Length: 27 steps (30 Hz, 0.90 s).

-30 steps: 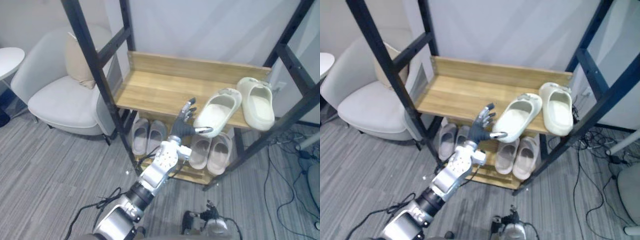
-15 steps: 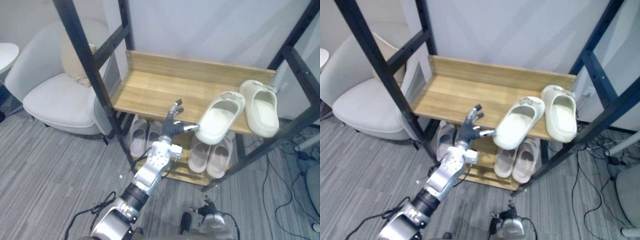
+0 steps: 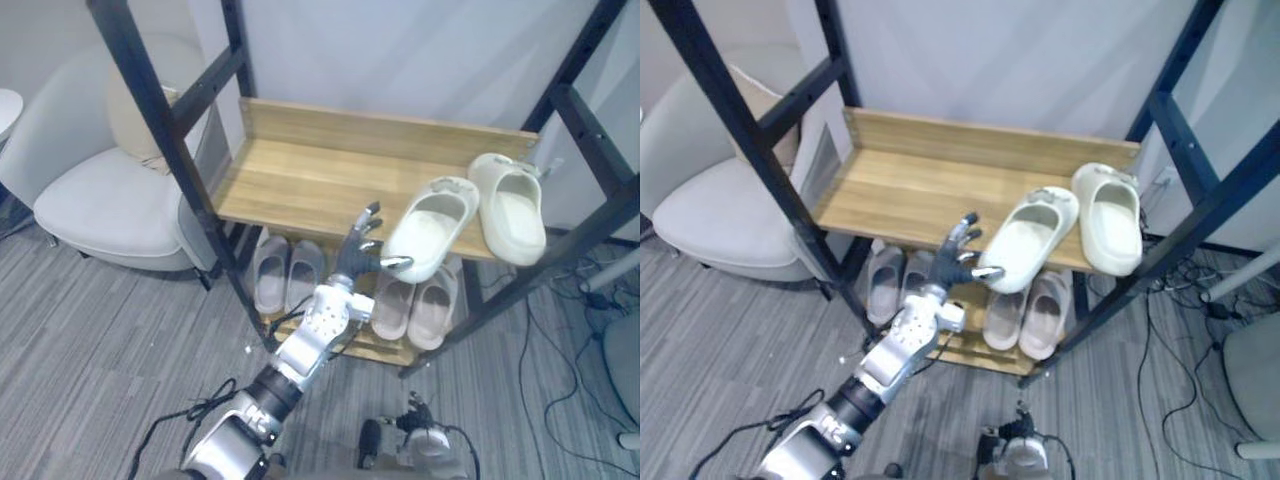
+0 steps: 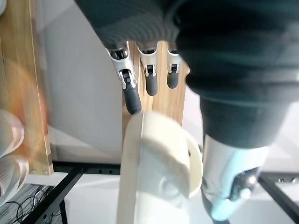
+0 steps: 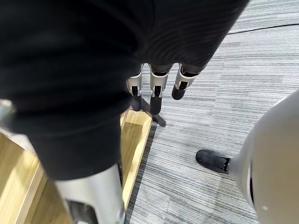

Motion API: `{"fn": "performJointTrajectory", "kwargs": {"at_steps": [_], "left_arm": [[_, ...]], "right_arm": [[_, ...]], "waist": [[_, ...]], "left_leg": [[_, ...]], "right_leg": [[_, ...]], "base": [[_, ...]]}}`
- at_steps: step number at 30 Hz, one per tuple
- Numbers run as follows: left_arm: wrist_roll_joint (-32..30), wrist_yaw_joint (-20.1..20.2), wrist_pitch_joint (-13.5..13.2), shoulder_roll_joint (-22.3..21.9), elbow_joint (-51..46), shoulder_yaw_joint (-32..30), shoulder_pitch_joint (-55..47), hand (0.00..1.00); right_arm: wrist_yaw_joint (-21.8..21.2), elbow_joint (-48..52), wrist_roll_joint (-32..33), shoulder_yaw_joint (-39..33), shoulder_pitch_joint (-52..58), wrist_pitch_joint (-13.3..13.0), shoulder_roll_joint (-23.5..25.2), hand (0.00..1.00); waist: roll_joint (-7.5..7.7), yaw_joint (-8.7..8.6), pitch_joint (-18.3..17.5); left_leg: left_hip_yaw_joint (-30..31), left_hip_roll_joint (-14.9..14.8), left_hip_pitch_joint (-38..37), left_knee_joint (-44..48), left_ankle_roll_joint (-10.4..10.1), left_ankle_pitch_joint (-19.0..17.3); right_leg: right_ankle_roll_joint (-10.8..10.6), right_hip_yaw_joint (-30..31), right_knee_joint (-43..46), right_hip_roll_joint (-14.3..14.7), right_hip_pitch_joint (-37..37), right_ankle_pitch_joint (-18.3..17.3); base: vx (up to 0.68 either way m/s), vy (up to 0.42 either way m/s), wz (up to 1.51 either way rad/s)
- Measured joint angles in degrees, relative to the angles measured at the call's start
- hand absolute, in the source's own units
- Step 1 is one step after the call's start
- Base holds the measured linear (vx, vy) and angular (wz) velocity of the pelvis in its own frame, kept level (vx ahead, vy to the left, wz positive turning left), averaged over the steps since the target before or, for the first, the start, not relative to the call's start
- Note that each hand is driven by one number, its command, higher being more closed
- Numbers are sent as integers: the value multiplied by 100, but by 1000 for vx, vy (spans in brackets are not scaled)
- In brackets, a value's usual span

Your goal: Organize the slippers on the shoe rack

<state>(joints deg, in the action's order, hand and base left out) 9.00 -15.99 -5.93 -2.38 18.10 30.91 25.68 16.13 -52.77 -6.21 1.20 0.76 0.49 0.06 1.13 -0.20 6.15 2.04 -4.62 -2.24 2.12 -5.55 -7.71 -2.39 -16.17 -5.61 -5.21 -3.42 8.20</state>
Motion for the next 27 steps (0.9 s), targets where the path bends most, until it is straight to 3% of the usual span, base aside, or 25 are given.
{"fn": "performJointTrajectory", "kwargs": {"at_steps": [7,27], "left_arm": [[5,12,-102,-6,162,64,191,0],[5,-141,-239,-33,287,-60,289,0]], "right_arm": [[1,-93,1,-48,-129,2,-14,0],[33,-94,8,-130,-126,6,-8,0]], "waist": [[-84,-71,52],[-97,-77,140]], "left_leg": [[-58,-8,-88,-18,-7,-6],[-189,-61,-81,-16,-42,-30]], "right_leg": [[7,69,0,4,4,8],[-13,169,-1,66,-59,-7]], "base": [[39,8,-4],[-5,-4,-3]]}}
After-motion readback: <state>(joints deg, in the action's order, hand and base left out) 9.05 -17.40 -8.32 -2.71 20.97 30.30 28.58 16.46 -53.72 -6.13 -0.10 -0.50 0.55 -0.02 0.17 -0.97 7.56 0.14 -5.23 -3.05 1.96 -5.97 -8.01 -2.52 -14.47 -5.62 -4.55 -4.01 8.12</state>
